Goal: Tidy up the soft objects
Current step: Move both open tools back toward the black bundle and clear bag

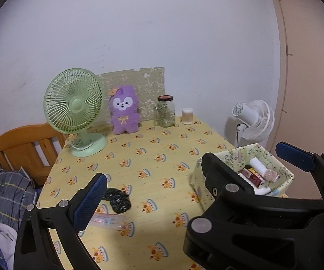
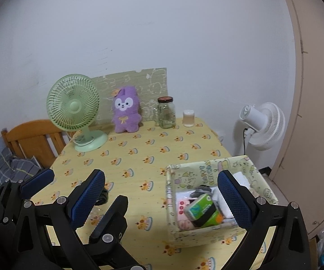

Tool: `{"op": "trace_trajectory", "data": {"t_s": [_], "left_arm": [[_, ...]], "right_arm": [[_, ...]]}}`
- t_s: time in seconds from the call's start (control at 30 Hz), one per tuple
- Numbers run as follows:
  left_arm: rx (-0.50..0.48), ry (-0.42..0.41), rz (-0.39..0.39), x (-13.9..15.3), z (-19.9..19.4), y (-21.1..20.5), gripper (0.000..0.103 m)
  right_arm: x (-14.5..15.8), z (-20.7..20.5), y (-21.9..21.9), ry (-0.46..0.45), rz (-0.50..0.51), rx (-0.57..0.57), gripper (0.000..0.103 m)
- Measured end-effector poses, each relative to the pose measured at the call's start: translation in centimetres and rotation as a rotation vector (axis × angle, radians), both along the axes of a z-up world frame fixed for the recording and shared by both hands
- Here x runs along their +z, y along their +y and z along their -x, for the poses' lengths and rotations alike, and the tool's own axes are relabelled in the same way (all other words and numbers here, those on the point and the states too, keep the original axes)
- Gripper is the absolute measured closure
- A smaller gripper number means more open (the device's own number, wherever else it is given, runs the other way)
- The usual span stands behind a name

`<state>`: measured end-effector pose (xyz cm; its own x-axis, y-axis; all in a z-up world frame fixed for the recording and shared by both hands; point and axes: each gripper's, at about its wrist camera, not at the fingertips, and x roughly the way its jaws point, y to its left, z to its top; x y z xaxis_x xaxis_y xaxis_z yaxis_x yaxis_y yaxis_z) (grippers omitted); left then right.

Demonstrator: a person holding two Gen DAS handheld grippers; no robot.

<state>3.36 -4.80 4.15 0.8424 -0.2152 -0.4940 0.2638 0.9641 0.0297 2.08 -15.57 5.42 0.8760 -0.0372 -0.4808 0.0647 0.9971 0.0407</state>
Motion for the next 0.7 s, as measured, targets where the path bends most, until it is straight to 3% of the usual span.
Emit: {"op": "trace_trajectory", "data": {"t_s": [0.7], "left_arm": [[0.108, 0.062, 0.0, -3.8, -2.2, 5.4, 0.0]], "right_arm": [[-3.5, -3.1, 5.6, 0.025, 0.025, 0.116, 0.004]]}}
